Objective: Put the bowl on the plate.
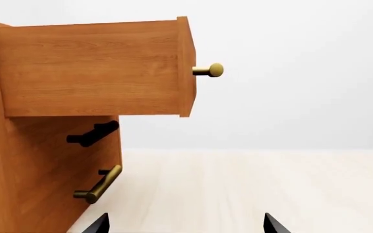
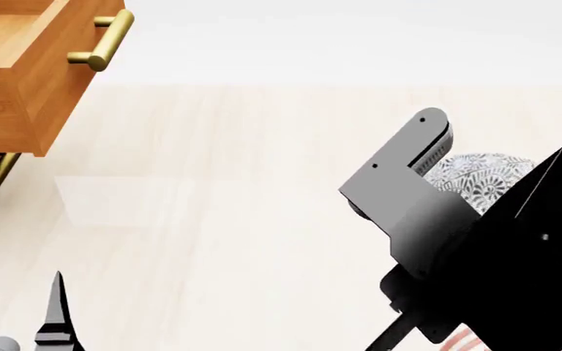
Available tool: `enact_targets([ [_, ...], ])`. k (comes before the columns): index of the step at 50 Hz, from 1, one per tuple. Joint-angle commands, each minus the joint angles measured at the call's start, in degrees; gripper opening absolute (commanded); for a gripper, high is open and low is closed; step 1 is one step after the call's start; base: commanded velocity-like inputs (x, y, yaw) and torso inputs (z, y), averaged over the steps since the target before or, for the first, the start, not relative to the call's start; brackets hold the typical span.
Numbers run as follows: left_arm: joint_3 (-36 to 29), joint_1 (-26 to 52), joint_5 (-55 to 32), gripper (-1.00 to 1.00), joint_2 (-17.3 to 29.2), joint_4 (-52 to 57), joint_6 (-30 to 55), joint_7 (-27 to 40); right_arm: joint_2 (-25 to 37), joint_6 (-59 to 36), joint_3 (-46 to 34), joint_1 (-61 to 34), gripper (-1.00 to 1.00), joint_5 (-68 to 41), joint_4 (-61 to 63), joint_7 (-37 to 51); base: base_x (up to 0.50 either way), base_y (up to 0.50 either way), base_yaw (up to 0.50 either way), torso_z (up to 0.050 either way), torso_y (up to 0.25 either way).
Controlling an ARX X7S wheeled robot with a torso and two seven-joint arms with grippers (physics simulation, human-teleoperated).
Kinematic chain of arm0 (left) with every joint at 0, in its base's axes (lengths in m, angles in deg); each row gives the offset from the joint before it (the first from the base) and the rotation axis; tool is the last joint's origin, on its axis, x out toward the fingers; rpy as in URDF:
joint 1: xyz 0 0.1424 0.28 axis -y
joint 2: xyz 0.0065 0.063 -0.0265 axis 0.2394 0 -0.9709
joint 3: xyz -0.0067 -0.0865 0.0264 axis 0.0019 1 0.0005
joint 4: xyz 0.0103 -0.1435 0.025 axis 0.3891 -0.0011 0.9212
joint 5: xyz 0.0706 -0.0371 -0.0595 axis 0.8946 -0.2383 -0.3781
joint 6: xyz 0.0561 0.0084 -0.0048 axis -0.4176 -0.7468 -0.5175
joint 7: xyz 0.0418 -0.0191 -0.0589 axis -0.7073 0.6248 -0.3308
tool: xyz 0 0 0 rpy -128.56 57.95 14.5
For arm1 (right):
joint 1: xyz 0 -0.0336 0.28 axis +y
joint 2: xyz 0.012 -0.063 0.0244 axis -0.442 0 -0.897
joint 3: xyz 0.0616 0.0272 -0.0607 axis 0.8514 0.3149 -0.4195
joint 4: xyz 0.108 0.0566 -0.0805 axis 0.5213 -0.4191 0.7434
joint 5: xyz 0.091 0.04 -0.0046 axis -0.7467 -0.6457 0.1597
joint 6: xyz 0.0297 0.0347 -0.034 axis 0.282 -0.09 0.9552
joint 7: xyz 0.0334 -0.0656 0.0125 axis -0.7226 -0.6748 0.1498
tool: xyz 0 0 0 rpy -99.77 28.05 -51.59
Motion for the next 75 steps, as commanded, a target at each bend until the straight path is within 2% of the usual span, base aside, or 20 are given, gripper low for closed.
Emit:
enact_targets([
  [1, -0.1, -0.11, -0.15, 1.0, 0.06, -0.24, -0.28, 0.1, 3.8, -0.52, -0.08, 0.47, -1.0, -5.11, 3.84, 7.27, 0.0, 0.0, 0.0, 0.0, 0.0],
  [7, -0.14, 0.08, -0.34, 1.0, 0.11, -0.45, -0.38, 0.02, 6.03, -0.21, -0.84, 0.41, -1.0, -9.82, 6.26, 12.18, 0.0, 0.0, 0.0, 0.0, 0.0],
  [32, -0.65, 0.26, -0.5, 1.0, 0.03, -1.59, -1.15, -0.01, 12.01, 2.5, -4.76, 4.42, -1.0, -16.74, 12.17, 19.84, 0.0, 0.0, 0.0, 0.0, 0.0],
  [50, -0.97, 0.57, -0.68, 1.0, -0.01, -2.85, -1.79, -0.2, 17.74, 5.44, -6.13, 6.92, -1.0, -19.36, 16.46, 22.9, 0.0, 0.0, 0.0, 0.0, 0.001],
  [75, -1.16, 0.53, -1.02, 1.0, 0.25, -2.87, -1.9, 0.07, 21.96, 8.34, -4.84, 7.9, -1.0, -17.68, 19.41, 21.01, 0.0, 0.0, 0.0, 0.0, 0.0],
])
